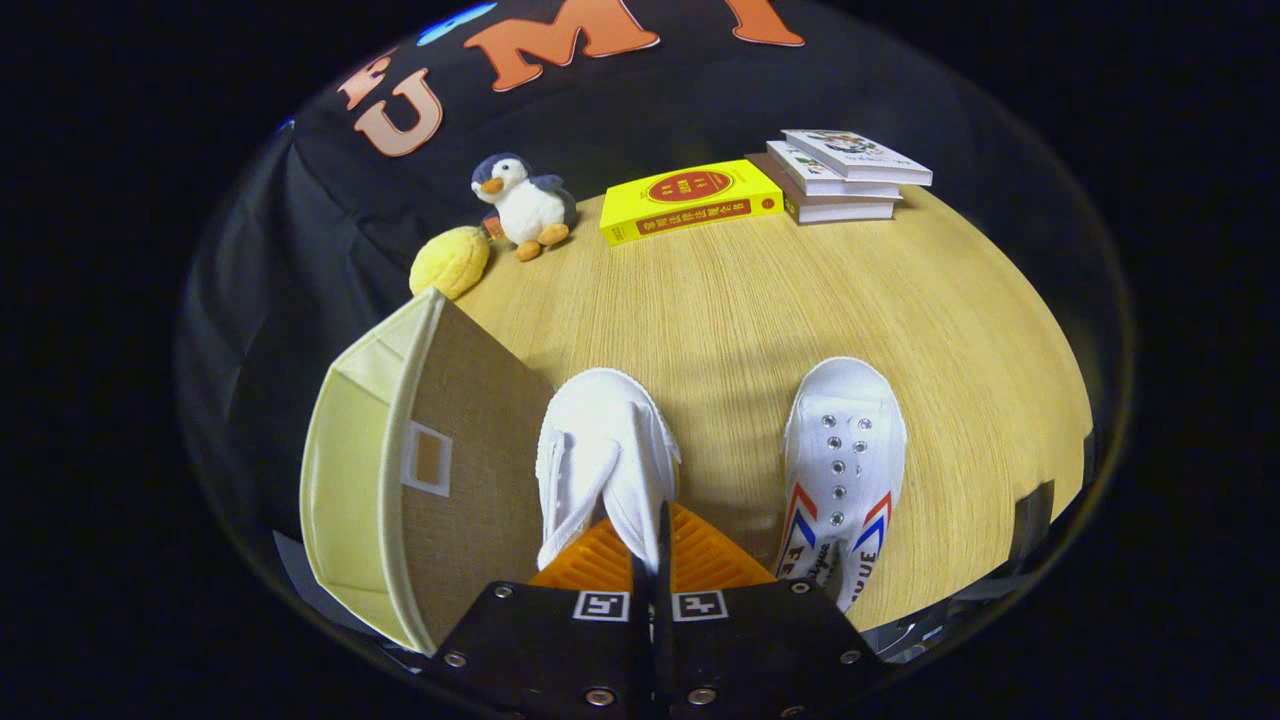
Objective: Open the storage box then place both shoes into the box .Put the left shoe in first, then the right shoe, with the right side of both shoes facing outward in a uniform manner.
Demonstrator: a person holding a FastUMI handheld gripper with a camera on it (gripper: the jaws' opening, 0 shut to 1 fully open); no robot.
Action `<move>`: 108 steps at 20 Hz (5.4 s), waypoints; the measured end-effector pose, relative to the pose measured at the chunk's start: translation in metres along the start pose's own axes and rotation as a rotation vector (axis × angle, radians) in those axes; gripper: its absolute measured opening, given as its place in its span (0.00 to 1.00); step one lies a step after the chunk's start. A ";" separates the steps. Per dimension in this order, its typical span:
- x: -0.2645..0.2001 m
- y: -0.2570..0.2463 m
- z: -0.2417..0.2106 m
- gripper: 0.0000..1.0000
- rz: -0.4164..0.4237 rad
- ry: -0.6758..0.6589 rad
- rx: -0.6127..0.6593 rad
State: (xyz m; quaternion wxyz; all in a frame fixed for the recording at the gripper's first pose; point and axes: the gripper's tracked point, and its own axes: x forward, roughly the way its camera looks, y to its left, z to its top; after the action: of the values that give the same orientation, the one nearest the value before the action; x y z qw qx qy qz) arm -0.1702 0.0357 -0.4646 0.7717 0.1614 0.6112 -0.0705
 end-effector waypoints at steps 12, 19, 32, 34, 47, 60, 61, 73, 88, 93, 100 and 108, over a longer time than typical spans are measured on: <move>-0.083 0.090 0.073 0.02 0.130 -0.116 -0.044; -0.068 0.158 0.056 0.02 0.192 -0.049 -0.117; 0.011 0.203 -0.006 0.03 0.081 0.151 -0.109; 0.023 0.203 -0.013 0.03 0.058 0.170 -0.070; 0.069 0.203 -0.053 0.05 0.047 0.287 0.023; -0.030 0.202 0.003 0.69 0.360 0.181 -0.065; -0.038 0.194 0.012 0.73 0.363 0.151 -0.075; -0.048 -0.023 0.022 0.93 0.003 -0.028 -0.092; -0.017 -0.144 -0.070 0.87 -0.212 0.098 -0.108; -0.001 -0.143 -0.069 0.87 -0.224 0.104 -0.169; 0.012 -0.139 -0.085 0.71 -0.087 0.173 0.038; 0.016 -0.132 -0.086 0.45 0.013 0.125 0.138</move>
State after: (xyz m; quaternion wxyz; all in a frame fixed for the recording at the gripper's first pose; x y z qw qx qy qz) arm -0.2859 -0.0580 -0.5191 0.7195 0.2222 0.6508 -0.0974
